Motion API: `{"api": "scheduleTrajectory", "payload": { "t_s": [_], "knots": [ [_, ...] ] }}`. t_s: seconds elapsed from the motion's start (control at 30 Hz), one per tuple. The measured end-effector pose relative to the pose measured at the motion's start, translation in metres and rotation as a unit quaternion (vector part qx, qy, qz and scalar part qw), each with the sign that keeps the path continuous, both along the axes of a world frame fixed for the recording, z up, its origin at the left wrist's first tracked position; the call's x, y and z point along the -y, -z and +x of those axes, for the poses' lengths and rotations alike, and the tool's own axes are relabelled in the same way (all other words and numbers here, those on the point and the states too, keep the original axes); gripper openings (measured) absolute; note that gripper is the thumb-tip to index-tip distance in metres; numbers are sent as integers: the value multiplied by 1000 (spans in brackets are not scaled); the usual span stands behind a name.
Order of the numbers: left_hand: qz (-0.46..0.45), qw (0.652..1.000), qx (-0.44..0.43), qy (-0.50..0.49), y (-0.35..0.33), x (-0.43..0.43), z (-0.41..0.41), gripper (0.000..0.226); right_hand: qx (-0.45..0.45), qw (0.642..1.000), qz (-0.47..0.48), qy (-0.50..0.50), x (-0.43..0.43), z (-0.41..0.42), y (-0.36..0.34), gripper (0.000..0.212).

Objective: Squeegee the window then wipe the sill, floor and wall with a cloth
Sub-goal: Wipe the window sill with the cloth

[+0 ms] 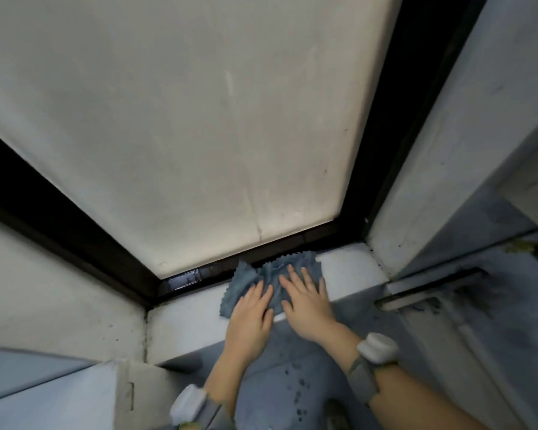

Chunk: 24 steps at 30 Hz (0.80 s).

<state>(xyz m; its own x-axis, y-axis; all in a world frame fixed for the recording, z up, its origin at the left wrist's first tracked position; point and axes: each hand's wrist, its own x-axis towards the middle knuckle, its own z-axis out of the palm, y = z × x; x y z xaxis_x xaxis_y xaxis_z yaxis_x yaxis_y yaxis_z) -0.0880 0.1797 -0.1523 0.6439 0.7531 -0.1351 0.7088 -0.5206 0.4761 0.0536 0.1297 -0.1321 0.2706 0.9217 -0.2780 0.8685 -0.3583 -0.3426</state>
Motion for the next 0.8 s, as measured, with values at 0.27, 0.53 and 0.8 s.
{"api": "scheduleTrajectory", "payload": {
  "t_s": [0.27, 0.53, 0.8],
  "knots": [
    [2, 999, -9, 34, -12, 10, -11, 62, -36, 995, 26, -92, 20, 8, 4, 66],
    [-49, 998, 8, 25, -50, 5, -40, 30, -23, 978, 203, 50, 18, 14, -8, 21],
    [127, 953, 147, -235, -108, -43, -18, 16, -162, 920, 255, 249, -63, 3, -92, 14]
  ]
}}
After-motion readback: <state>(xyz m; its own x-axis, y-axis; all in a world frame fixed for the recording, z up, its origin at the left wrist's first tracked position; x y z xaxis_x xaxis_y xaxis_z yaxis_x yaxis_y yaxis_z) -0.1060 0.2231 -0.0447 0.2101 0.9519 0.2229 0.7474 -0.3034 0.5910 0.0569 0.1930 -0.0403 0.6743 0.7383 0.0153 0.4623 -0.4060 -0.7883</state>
